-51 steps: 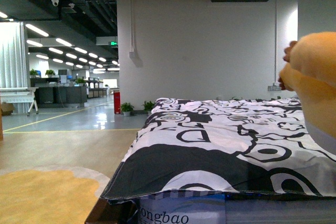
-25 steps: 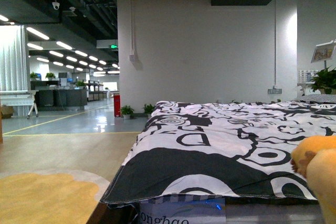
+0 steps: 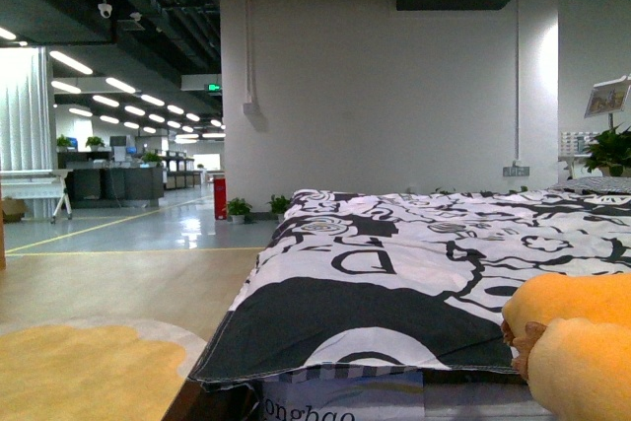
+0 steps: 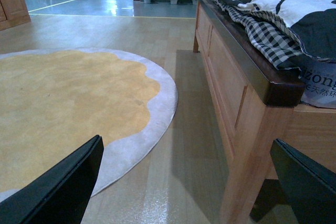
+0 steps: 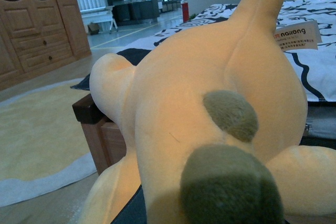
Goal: Put away toys
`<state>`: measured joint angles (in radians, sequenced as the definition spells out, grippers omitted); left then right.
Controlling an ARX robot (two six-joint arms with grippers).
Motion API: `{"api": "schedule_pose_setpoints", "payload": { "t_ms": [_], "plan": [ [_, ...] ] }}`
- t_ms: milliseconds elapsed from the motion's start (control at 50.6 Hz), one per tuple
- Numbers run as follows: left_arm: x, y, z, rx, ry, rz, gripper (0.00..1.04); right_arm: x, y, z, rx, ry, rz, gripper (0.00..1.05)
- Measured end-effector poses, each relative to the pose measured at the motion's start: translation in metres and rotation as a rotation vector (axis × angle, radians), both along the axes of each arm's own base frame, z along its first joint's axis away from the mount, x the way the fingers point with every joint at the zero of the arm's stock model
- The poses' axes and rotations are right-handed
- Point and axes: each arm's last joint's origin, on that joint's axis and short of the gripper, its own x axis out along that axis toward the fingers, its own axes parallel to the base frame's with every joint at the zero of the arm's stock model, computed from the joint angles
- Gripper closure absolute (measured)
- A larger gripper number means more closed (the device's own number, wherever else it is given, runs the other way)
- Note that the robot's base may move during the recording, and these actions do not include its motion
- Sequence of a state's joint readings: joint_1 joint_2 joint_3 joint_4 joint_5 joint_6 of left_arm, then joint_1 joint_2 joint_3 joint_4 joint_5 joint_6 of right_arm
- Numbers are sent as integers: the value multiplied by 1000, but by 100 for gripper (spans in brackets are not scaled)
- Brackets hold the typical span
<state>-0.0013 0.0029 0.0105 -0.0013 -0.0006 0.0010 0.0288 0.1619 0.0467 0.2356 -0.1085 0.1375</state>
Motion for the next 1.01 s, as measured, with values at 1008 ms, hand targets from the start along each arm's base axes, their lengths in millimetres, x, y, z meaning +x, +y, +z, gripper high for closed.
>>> {"api": "schedule_pose_setpoints", "payload": {
  "t_ms": [1008],
  "plan": [
    [0, 0, 0, 0, 1, 1, 6, 0, 0, 0, -2, -5, 1, 88]
  ]
}}
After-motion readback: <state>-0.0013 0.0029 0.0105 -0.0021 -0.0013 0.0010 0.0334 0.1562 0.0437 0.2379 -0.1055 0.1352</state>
